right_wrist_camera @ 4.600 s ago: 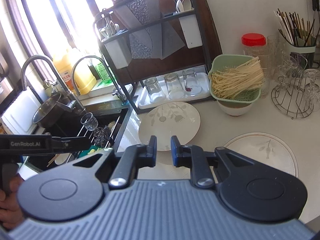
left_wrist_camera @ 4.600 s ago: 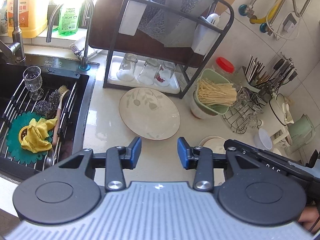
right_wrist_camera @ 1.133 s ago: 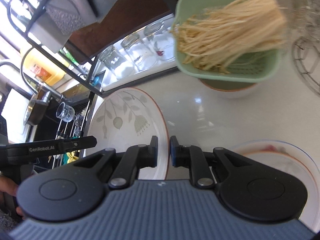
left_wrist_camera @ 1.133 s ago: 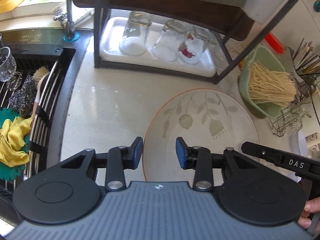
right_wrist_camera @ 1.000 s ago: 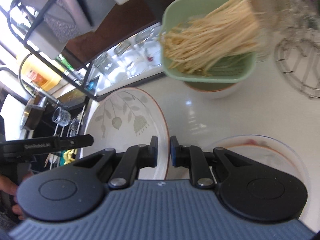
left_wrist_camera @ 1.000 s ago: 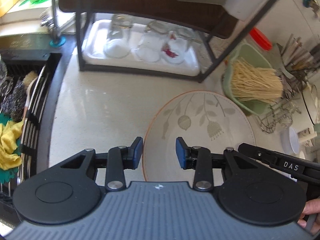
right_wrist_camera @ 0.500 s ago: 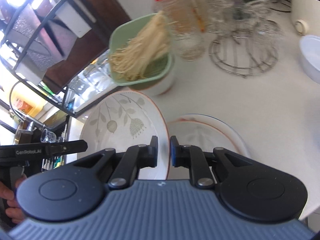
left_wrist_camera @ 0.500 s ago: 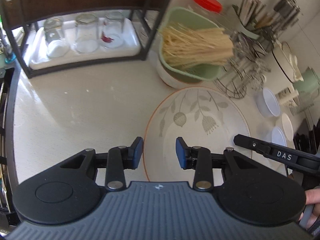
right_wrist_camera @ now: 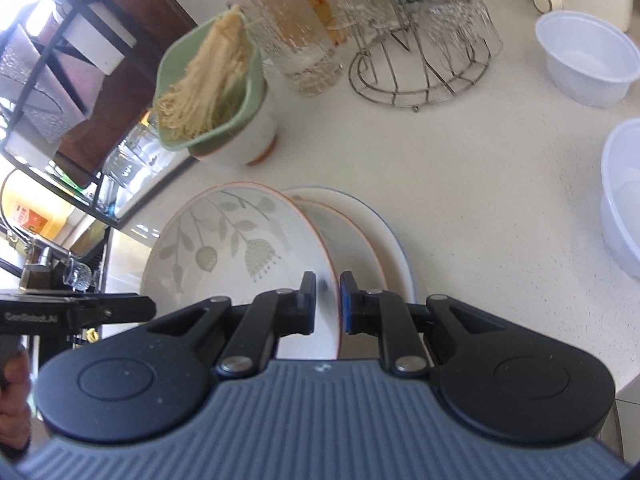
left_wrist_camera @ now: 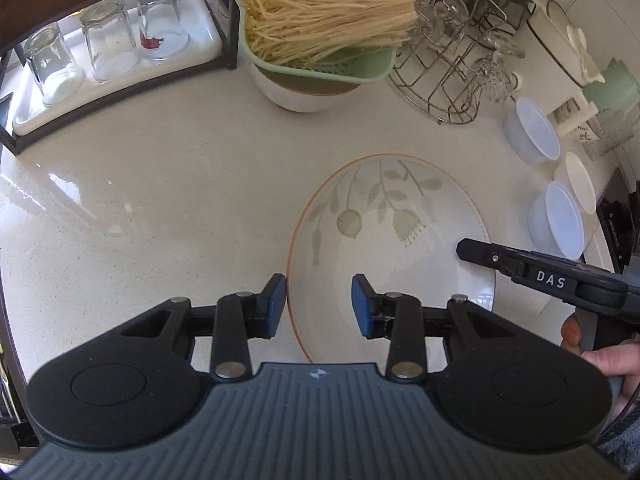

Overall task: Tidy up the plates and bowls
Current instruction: 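Lower the held leaf-pattern plate onto the plate stack with both grippers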

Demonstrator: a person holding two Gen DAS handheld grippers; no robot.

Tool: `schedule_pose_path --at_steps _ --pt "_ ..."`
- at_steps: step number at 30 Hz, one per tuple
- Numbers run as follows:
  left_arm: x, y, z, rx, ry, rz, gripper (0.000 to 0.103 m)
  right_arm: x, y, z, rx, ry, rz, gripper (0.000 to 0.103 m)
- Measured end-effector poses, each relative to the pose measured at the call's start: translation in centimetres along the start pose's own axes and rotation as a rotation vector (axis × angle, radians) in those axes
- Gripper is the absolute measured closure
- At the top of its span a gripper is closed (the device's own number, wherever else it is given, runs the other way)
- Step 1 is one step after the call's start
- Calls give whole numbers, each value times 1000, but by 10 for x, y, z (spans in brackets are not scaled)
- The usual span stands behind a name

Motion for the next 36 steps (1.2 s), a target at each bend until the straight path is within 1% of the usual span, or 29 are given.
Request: schedule_pose_path --at_steps 2,3,4,5,7,8,10,17,22,25,29,31,34,36 --pt "2 0 2 4 14 -5 63 1 4 -2 -2 -3 -3 87" --pt "5 -2 4 5 10 -45 67 2 6 -2 -2 -3 -8 87" --pt "10 -2 6 2 3 -79 67 3 7 -3 -2 -2 -6 87" --pt "15 -3 7 3 15 -79 67 2 7 -2 5 5 7 87" --pt "23 -1 9 1 57 -46 67 0 9 -2 17 -6 6 88" --pt "26 0 9 -3 57 -54 67 -1 9 -1 27 -26 -3 89" --pt "28 2 7 -9 46 -70 67 -1 11 2 32 -18 -3 88" --pt "21 0 8 9 7 -66 67 -1 5 4 41 -25 -21 88" --pt "16 -8 11 37 -51 -89 67 0 -4 5 97 13 -49 86" --pt "17 -12 9 43 -55 -93 67 -3 -6 5 121 2 -74 86" --pt "16 -12 1 31 -64 -103 66 -11 -10 5 163 -72 -135 86" --pt "16 -13 -2 31 -72 -114 66 -7 -11 5 165 -68 -162 85" --pt "16 -16 -5 40 -72 -121 66 -3 -12 4 164 -43 -146 86" --pt "16 -20 -5 52 -69 -122 66 -6 -17 5 177 -62 -153 86"
Point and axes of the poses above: each gripper's, at about its wrist camera, not at the fingertips, and y roughly the way its jaws point, x to its right, z to its top, the point moved 7 cm from there along y, roughly the way its jaws point, and after that the axes turned 1 degree about x, right-handed, at the moved point
